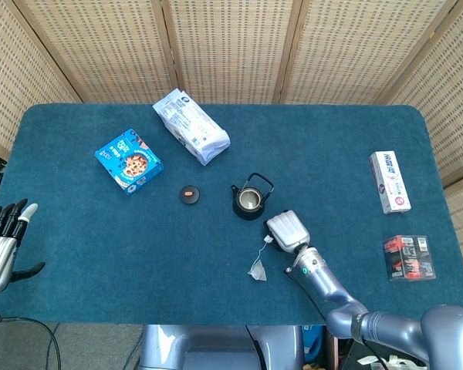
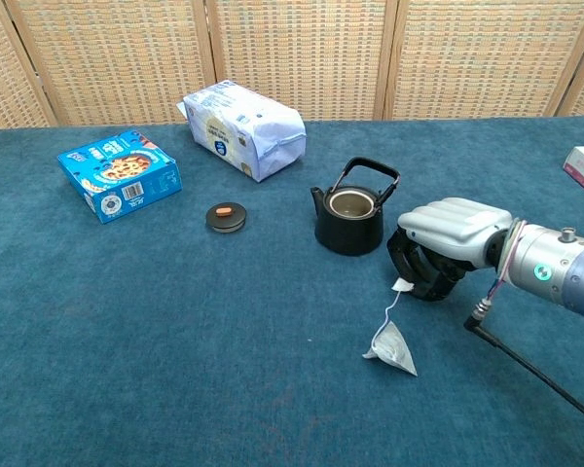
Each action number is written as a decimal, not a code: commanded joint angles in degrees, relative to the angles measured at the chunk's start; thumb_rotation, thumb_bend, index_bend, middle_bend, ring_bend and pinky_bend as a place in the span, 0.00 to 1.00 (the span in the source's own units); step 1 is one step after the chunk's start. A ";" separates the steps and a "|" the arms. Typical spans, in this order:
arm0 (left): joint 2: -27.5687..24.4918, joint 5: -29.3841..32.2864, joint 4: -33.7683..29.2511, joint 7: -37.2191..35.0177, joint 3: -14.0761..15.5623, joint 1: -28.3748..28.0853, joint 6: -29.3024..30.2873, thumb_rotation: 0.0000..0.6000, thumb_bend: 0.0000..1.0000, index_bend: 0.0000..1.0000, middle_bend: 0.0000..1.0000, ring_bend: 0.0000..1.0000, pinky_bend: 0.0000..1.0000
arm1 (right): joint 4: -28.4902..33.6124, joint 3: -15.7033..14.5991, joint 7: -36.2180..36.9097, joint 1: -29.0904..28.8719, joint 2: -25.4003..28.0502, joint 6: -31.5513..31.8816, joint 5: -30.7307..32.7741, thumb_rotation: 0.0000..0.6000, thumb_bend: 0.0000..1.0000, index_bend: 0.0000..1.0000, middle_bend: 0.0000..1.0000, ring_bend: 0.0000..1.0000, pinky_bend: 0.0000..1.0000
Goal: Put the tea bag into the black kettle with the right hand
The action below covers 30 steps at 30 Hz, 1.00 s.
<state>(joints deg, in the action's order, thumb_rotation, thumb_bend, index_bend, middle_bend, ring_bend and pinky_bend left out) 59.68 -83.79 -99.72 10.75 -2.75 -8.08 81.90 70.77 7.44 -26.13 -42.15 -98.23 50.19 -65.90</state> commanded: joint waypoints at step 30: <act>-0.69 0.29 -0.04 -0.35 0.10 -0.16 -0.48 1.00 0.07 0.00 0.00 0.00 0.00 | -0.13 0.76 1.17 -0.26 -1.09 0.31 1.07 1.00 0.65 0.63 0.74 0.66 0.53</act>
<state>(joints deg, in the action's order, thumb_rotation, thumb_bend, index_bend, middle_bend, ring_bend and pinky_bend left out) 58.99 -83.50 -99.77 10.40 -2.65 -8.24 81.42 70.64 8.19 -24.96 -42.41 -99.32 50.51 -64.82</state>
